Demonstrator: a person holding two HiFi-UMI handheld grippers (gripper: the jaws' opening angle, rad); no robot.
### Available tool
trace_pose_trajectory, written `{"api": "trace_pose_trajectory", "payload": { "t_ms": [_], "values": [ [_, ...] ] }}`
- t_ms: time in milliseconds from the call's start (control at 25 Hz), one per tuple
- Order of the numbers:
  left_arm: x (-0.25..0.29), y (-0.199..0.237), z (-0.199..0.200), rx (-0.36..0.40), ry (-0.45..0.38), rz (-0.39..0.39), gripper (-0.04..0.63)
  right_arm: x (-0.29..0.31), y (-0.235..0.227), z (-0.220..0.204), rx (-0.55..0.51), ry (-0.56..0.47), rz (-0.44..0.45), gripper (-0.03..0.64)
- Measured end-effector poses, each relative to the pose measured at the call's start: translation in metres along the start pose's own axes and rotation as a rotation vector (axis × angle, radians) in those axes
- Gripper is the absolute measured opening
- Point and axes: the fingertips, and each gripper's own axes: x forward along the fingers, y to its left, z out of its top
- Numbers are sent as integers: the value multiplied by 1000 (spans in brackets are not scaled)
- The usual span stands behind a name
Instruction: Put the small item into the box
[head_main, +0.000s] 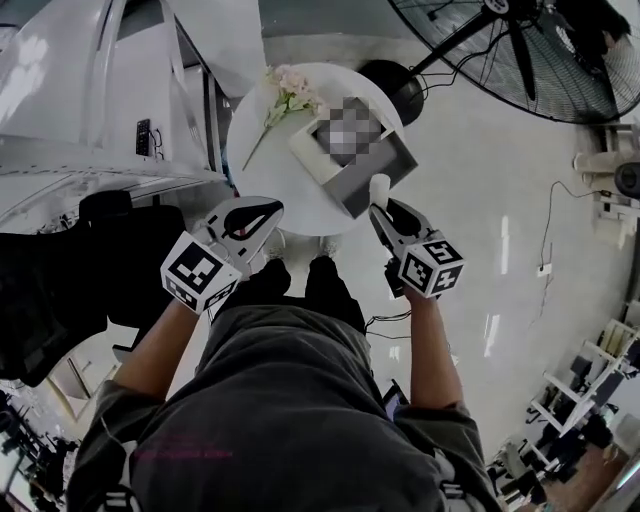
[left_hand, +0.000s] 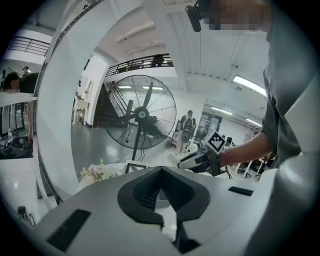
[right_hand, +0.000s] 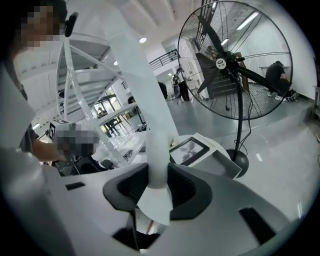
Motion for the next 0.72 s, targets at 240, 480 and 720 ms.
{"api": "trace_pose_trajectory", "payload": {
  "t_ms": [240, 480, 720],
  "values": [
    [20, 4, -16, -68, 23, 81, 14, 43, -35, -23, -149, 163, 54, 129],
    [42, -3, -30, -153, 25, 167, 14, 78, -60, -47, -316, 324, 146, 129],
    [53, -3, -40, -199, 16, 232, 14, 105, -71, -71, -516, 453, 221, 129]
  ]
}}
